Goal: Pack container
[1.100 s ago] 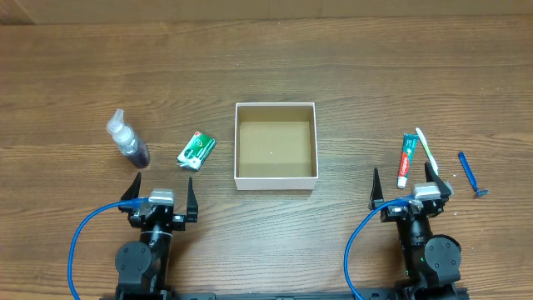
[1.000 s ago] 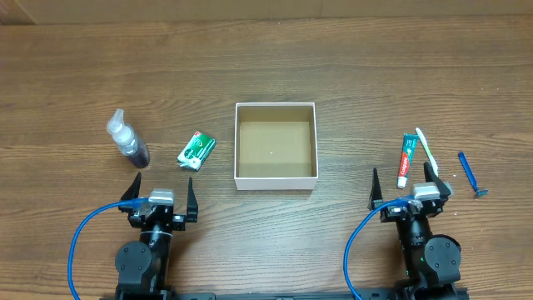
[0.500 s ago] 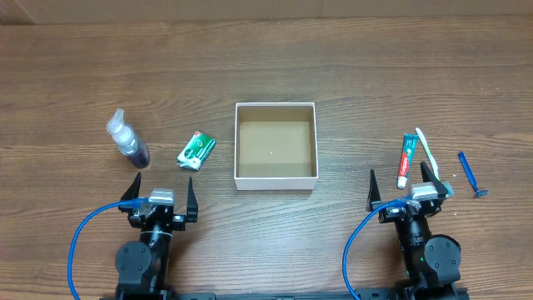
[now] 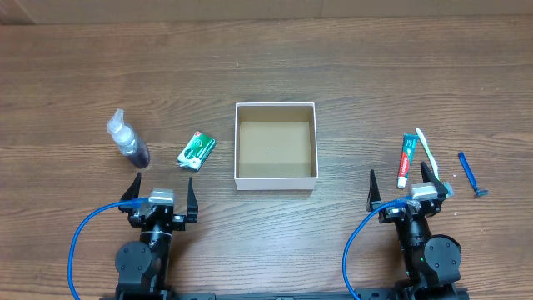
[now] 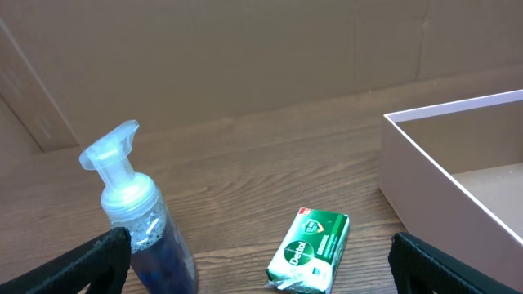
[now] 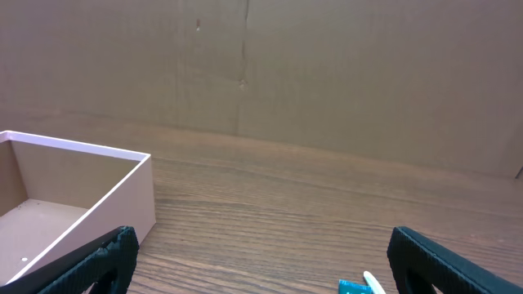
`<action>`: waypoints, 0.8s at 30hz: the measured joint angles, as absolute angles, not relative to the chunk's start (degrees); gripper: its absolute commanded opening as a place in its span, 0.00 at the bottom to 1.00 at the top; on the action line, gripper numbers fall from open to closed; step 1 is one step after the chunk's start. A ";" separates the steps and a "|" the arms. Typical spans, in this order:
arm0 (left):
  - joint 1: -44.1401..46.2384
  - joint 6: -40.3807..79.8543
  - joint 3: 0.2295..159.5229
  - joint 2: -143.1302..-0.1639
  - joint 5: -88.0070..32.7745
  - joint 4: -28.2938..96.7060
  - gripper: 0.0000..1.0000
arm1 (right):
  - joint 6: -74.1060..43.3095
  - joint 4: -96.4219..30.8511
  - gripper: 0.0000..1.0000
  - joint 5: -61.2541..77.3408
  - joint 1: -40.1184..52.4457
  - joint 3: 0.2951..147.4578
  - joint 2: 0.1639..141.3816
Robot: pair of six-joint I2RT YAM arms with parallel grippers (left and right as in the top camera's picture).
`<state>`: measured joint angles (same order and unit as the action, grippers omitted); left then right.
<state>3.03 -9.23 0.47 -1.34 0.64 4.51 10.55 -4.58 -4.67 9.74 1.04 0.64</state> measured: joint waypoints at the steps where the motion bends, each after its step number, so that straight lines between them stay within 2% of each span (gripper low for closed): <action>1: 3.03 -9.23 0.47 -1.34 0.62 4.51 1.00 | 10.55 -4.54 1.00 -4.67 9.74 1.04 0.64; 19: 3.03 -9.06 0.47 -1.34 0.64 4.45 1.00 | 10.22 -1.74 1.00 -3.84 9.74 1.04 0.64; 24: 3.03 -2.22 0.93 -1.37 0.69 5.91 1.00 | 2.24 -4.64 1.00 -3.18 9.74 1.13 0.62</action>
